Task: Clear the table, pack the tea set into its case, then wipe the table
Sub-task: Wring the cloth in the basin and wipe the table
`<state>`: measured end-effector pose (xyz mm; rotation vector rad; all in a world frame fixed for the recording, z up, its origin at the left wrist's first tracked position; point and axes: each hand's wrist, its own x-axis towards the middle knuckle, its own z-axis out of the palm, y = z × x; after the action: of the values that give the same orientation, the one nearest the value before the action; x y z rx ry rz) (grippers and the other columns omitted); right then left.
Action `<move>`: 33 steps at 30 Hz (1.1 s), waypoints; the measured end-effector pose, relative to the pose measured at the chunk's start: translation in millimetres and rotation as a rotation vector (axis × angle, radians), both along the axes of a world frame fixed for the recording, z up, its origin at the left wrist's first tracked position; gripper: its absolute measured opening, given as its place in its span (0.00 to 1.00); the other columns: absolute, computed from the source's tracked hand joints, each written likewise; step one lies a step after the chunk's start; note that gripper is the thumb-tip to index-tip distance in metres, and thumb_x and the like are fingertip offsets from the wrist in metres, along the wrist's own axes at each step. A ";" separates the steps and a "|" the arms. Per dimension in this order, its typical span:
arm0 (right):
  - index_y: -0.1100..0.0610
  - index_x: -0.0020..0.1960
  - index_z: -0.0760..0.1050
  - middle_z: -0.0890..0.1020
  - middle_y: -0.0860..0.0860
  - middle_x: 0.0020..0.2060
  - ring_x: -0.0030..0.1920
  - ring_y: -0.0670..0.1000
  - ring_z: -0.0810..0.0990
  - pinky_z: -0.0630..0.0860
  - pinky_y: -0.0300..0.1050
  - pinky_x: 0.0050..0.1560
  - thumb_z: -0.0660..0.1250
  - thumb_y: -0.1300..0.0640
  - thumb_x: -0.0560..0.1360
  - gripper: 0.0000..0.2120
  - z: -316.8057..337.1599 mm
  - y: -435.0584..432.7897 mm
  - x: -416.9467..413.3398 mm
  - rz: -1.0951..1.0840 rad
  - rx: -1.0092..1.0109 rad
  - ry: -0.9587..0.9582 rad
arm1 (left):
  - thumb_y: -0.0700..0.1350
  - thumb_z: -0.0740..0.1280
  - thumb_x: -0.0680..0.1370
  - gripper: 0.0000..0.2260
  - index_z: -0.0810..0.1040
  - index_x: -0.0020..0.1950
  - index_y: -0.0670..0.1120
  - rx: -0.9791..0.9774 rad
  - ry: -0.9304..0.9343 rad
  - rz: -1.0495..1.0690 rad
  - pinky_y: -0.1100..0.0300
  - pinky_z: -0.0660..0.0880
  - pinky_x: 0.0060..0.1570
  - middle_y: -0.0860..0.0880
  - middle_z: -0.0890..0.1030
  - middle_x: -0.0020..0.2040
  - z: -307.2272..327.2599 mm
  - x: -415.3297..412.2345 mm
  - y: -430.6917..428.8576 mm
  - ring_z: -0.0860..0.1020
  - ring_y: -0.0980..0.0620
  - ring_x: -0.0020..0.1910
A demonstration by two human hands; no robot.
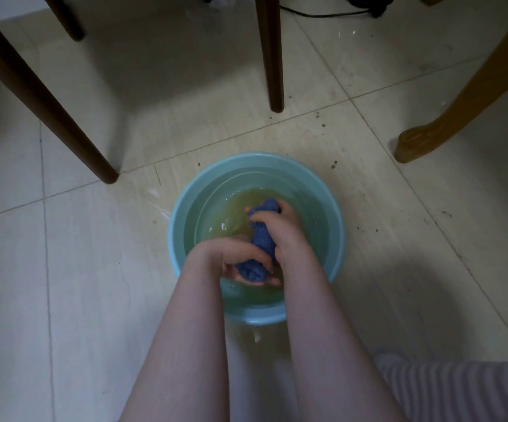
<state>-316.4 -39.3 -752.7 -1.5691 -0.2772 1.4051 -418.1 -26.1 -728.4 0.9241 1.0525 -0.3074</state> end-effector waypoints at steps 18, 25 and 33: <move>0.53 0.29 0.60 0.59 0.52 0.24 0.26 0.49 0.58 0.57 0.42 0.30 0.62 0.68 0.71 0.19 3.1 -0.4 -20.3 -0.317 -0.001 0.018 | 0.46 0.58 0.80 0.13 0.73 0.64 0.48 0.752 0.614 -0.057 0.55 0.73 0.50 0.44 0.80 0.57 -22.1 24.7 -23.1 0.79 0.44 0.54; 0.55 0.31 0.63 0.62 0.51 0.24 0.19 0.48 0.61 0.60 0.35 0.22 0.65 0.61 0.75 0.17 -6.0 0.1 -22.3 -0.503 -0.140 0.194 | 0.40 0.60 0.79 0.09 0.78 0.55 0.43 0.721 0.646 -0.250 0.58 0.73 0.46 0.44 0.81 0.55 -17.7 17.4 -20.0 0.80 0.45 0.53; 0.55 0.65 0.71 0.75 0.56 0.61 0.62 0.58 0.74 0.74 0.53 0.58 0.70 0.49 0.74 0.22 -21.1 -4.5 4.4 0.212 -0.335 -0.818 | 0.39 0.69 0.72 0.28 0.66 0.71 0.48 0.600 0.348 0.170 0.51 0.76 0.57 0.42 0.73 0.66 -24.5 -6.6 21.1 0.75 0.43 0.60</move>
<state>-312.0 -43.8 -773.8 -2.4088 -0.7357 0.9149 -424.6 -5.0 -752.8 1.3336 1.5806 0.0004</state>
